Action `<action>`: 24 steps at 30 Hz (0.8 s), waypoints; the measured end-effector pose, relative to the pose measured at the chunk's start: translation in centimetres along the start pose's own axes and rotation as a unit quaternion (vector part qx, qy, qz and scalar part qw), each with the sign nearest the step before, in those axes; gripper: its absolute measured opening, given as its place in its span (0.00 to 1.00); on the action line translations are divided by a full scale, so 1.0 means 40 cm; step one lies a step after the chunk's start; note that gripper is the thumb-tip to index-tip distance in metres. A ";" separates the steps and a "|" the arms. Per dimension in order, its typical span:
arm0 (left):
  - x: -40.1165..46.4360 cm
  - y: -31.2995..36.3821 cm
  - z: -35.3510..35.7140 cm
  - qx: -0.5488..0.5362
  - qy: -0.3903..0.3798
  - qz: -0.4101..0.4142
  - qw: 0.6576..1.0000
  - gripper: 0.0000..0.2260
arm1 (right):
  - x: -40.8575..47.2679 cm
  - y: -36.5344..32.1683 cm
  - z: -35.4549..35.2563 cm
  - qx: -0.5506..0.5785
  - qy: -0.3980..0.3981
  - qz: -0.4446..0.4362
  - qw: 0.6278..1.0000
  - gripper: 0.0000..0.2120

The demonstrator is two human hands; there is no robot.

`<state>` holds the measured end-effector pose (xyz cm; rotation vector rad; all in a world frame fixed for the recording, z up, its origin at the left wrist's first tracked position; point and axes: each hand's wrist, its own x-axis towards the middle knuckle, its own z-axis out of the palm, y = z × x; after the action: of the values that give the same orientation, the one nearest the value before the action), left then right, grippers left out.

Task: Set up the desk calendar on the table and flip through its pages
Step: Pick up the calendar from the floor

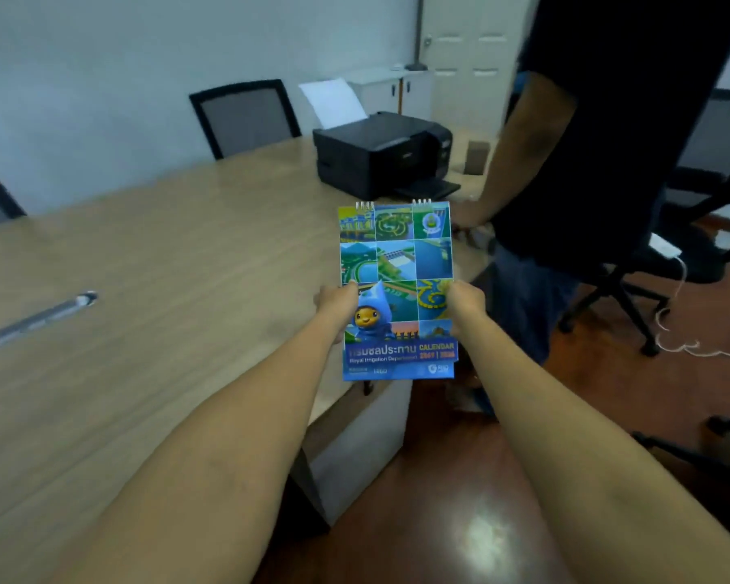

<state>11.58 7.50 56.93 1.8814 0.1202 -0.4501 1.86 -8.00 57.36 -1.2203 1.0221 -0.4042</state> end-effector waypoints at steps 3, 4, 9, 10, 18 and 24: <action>0.010 -0.017 -0.184 -0.021 0.071 -0.007 0.997 0.24 | -0.024 0.009 0.184 -0.044 -0.088 -0.012 0.995 0.06; 0.017 -0.030 -0.251 -0.021 0.098 -0.009 0.995 0.25 | -0.057 0.009 0.246 -0.056 -0.114 -0.012 0.992 0.05; -0.010 -0.099 -0.562 -0.043 0.199 -0.021 0.979 0.25 | -0.257 0.037 0.515 -0.079 -0.208 -0.014 0.975 0.12; -0.019 -0.115 -0.614 -0.045 0.218 -0.026 0.975 0.25 | -0.293 0.044 0.560 -0.089 -0.234 -0.036 0.967 0.15; -0.109 -0.299 -1.015 -0.060 0.353 -0.047 0.933 0.22 | -0.538 0.199 0.938 -0.099 -0.363 0.000 0.927 0.10; -0.148 -0.413 -1.147 -0.039 0.412 -0.050 0.909 0.15 | -0.660 0.303 1.081 -0.094 -0.408 0.002 0.908 0.10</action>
<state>12.61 56.61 57.57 1.8785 0.7850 0.3109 20.41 40.66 57.30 -1.3748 0.3348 0.2245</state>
